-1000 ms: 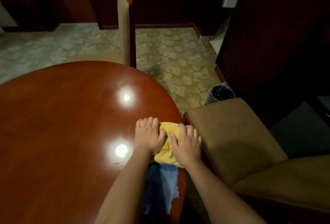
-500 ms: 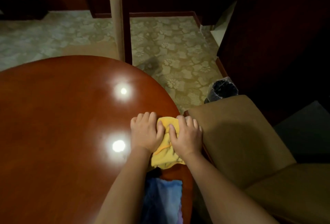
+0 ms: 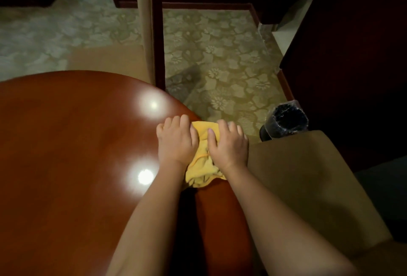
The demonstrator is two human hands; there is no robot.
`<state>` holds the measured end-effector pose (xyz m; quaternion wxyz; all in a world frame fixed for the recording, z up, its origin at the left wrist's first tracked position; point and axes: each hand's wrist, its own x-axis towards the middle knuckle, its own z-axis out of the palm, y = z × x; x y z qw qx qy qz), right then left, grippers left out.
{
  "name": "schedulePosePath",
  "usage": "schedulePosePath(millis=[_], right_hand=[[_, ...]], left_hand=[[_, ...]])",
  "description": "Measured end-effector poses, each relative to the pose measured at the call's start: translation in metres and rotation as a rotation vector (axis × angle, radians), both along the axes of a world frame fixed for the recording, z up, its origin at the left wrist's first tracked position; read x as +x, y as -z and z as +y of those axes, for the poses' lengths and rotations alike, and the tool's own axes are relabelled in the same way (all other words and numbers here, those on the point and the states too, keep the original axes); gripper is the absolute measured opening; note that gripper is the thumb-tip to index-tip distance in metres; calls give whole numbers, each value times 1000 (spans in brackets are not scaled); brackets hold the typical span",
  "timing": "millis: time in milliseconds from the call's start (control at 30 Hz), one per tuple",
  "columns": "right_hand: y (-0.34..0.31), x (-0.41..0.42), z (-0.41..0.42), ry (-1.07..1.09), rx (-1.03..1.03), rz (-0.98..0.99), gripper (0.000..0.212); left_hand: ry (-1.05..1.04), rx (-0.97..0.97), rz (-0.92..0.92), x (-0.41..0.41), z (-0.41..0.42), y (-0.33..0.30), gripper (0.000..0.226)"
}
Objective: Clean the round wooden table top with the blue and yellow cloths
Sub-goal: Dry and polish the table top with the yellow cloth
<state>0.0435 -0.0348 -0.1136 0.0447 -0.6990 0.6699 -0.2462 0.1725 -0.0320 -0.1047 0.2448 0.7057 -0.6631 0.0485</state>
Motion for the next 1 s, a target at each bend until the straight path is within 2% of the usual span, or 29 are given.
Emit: schedulePosePath(millis=[167, 367, 500, 633, 800, 1000], right_hand=[[2, 3, -28, -41, 12, -24, 52], [-5, 2, -7, -44, 117, -5, 44], [-10, -9, 32, -29, 102, 9, 60], [-10, -30, 89, 15, 91, 6, 52], [-10, -43, 155, 118, 134, 13, 54], [-11, -39, 187, 195, 165, 32, 37]], left_hand=[[-45, 51, 14, 4, -24, 0, 35], [-9, 74, -38, 3, -4, -8, 33], [35, 92, -57, -5, 33, -11, 32], [99, 94, -64, -26, 85, -16, 27], [183, 64, -80, -41, 138, -17, 27], [223, 70, -71, -41, 163, -15, 27]])
